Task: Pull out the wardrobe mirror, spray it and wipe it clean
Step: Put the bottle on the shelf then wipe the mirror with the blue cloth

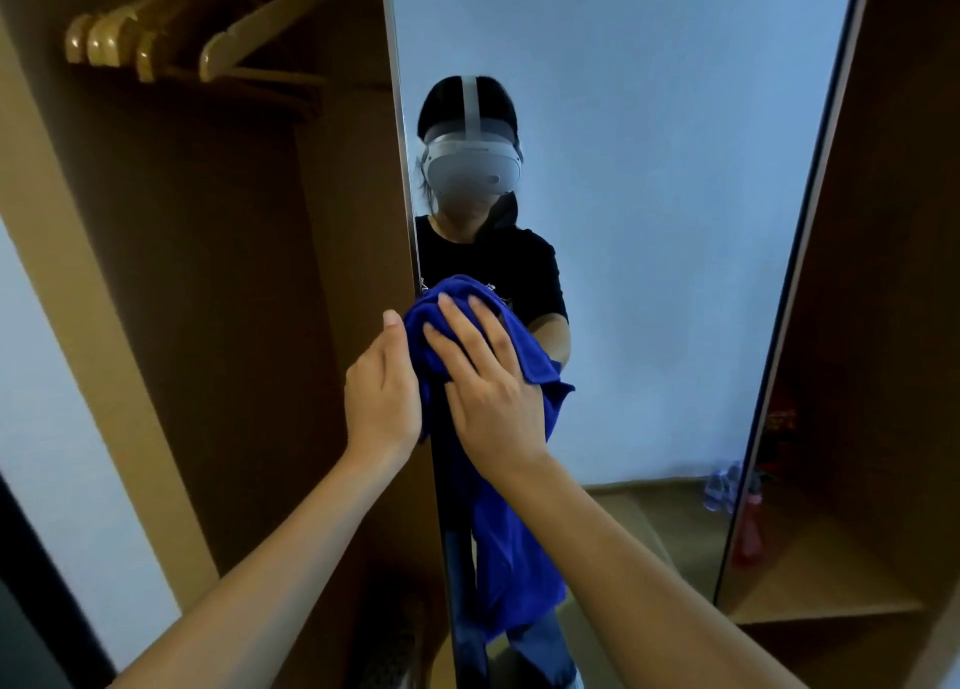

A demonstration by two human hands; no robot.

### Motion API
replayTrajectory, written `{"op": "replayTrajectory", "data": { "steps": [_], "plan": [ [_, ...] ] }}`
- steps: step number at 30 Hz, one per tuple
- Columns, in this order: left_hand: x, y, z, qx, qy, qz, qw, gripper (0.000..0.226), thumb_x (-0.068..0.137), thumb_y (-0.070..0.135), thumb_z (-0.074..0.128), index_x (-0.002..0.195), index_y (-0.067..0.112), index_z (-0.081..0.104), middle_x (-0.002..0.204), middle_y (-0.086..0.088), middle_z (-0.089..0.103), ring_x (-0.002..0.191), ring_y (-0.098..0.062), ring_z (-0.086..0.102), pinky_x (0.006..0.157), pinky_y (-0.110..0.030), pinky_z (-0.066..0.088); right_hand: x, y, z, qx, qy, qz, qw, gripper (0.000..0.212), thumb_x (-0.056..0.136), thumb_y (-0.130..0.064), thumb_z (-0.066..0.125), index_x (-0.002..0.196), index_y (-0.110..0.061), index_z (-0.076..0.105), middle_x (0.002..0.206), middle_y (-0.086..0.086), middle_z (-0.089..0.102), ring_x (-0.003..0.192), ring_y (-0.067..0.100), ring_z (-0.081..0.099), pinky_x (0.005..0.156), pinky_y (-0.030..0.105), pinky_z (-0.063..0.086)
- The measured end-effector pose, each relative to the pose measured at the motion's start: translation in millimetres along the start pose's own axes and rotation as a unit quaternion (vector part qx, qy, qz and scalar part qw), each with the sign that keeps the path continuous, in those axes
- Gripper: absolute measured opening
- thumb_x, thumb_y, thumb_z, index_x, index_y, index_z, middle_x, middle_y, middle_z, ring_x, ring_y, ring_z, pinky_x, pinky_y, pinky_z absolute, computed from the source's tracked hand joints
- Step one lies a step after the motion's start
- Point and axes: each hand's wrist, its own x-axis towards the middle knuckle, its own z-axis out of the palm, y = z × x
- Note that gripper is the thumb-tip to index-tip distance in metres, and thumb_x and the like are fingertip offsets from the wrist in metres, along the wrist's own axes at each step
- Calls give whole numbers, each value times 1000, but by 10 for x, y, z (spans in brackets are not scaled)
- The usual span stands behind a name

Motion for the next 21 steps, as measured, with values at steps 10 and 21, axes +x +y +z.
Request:
{"op": "replayTrajectory", "data": {
  "steps": [10,21],
  "plan": [
    [-47,-31,147,34,36,21,999,45,100,50,21,93,25,58,91,1,63,90,-9,61,82,-31,48,-752,246,93,-122,-51,-91,987,51,81,-15,62,131,-20,60,150,2,42,142,23,26,115,39,28],
    [-86,-146,395,101,111,43,988,60,100,50,18,95,6,57,93,-3,55,94,-15,52,75,-10,36,-1071,1066,-198,-34,30,49,998,47,90,-12,44,136,-19,43,151,0,32,143,24,25,113,28,26]
  ]
}}
